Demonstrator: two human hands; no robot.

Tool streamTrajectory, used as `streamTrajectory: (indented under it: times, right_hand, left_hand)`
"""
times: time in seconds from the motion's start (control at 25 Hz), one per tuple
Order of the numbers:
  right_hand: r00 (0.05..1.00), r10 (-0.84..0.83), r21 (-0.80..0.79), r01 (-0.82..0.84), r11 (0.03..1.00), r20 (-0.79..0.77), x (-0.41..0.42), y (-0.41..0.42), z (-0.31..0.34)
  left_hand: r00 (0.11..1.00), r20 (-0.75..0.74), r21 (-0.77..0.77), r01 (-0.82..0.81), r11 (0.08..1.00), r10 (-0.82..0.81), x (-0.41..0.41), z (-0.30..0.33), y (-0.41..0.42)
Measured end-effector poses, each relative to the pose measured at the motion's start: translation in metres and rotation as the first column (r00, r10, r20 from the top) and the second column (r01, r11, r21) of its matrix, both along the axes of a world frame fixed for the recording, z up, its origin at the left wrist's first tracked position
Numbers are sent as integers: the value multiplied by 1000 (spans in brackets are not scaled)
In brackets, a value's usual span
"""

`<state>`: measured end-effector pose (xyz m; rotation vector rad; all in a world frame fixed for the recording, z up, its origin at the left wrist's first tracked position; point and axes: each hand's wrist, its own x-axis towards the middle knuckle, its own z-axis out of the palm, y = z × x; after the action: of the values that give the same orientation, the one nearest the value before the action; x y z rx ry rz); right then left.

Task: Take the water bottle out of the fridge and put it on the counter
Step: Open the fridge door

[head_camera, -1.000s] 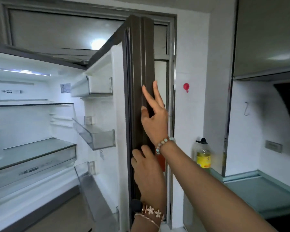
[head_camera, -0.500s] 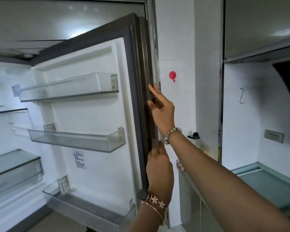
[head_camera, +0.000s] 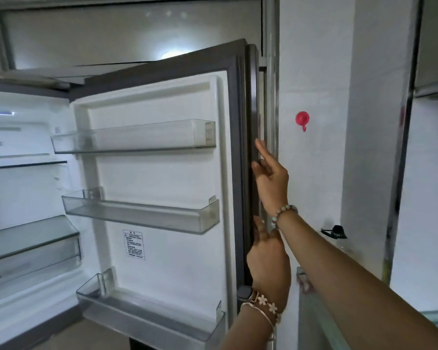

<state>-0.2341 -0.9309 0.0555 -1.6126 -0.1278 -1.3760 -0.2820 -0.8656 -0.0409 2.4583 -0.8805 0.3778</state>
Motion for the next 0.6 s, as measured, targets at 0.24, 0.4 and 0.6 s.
streamTrajectory:
  times: [0.24, 0.4, 0.6]
  right_hand:
    - [998, 66, 24, -66, 998, 13, 29, -32, -2]
    - [998, 60, 3, -60, 998, 37, 34, -38, -2]
    - [997, 81, 2, -81, 997, -5, 36, -42, -4]
  left_hand:
    - [999, -52, 8, -3, 1000, 3, 29, 4, -33]
    - [999, -11, -15, -34, 999, 34, 37, 7, -41]
    - [994, 76, 2, -76, 997, 76, 36, 5, -44]
